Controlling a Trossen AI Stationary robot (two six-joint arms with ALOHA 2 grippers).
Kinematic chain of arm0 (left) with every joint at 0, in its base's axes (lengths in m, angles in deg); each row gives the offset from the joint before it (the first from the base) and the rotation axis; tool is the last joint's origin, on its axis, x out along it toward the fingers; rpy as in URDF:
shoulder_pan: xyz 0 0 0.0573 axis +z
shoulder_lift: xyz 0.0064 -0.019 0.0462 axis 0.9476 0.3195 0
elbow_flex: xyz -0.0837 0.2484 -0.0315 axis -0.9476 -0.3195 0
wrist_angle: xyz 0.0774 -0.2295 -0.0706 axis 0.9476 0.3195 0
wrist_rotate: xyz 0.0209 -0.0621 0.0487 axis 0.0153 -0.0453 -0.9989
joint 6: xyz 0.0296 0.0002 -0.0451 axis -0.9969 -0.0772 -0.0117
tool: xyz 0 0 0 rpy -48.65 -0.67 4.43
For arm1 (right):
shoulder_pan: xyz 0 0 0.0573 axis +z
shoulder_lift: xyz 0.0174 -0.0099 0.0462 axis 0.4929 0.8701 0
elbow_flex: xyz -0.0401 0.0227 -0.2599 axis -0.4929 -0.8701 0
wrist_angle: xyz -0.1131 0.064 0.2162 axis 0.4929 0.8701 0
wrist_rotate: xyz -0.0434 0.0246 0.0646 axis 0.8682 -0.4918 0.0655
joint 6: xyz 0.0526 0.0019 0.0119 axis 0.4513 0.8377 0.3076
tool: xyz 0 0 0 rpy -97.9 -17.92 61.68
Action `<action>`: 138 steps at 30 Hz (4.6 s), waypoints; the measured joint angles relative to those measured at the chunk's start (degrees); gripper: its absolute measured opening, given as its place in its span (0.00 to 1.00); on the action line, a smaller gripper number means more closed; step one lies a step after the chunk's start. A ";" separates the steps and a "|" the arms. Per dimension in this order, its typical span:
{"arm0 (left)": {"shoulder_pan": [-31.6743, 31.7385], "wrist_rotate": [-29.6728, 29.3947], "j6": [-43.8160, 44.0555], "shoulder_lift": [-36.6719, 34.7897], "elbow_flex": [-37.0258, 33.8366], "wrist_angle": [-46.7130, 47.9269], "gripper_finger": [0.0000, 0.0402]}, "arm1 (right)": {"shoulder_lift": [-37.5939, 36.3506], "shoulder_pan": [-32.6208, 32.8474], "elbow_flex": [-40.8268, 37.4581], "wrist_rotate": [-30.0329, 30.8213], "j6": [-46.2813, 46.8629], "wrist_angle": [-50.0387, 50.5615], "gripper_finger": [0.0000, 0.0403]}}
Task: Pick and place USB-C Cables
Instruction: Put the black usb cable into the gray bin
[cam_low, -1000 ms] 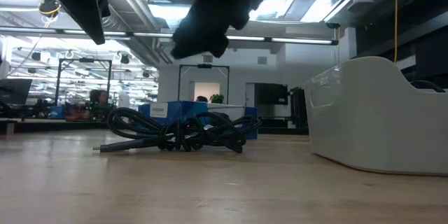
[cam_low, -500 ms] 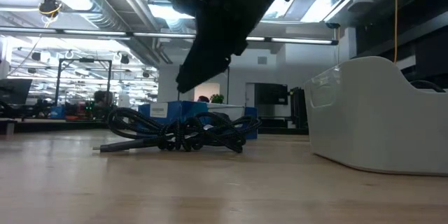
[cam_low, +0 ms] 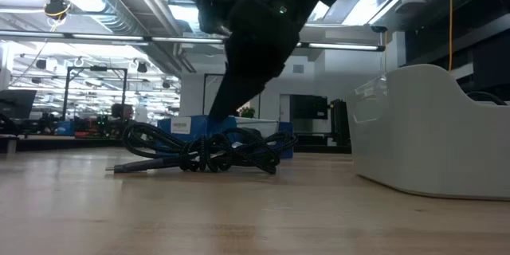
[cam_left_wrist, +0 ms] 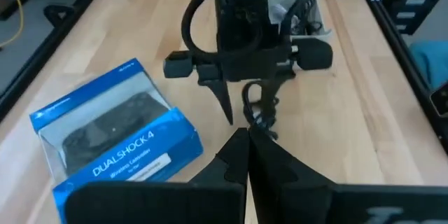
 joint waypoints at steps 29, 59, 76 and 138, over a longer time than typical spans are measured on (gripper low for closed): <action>-0.17 3.04 0.07 -6.84 -11.20 -15.47 0.00 | 2.77 0.24 -1.86 0.69 1.50 -1.24 0.50; -0.17 3.05 4.44 -6.80 -11.20 -16.19 0.00 | 2.57 7.55 2.36 2.05 2.78 -0.01 0.50; -0.17 3.04 4.52 -6.80 -11.20 -16.14 0.00 | 7.24 8.57 2.55 0.14 4.48 -1.53 0.50; -0.11 2.53 4.32 -6.73 -11.16 -15.21 0.00 | -42.17 16.92 -27.59 8.16 31.60 22.62 0.23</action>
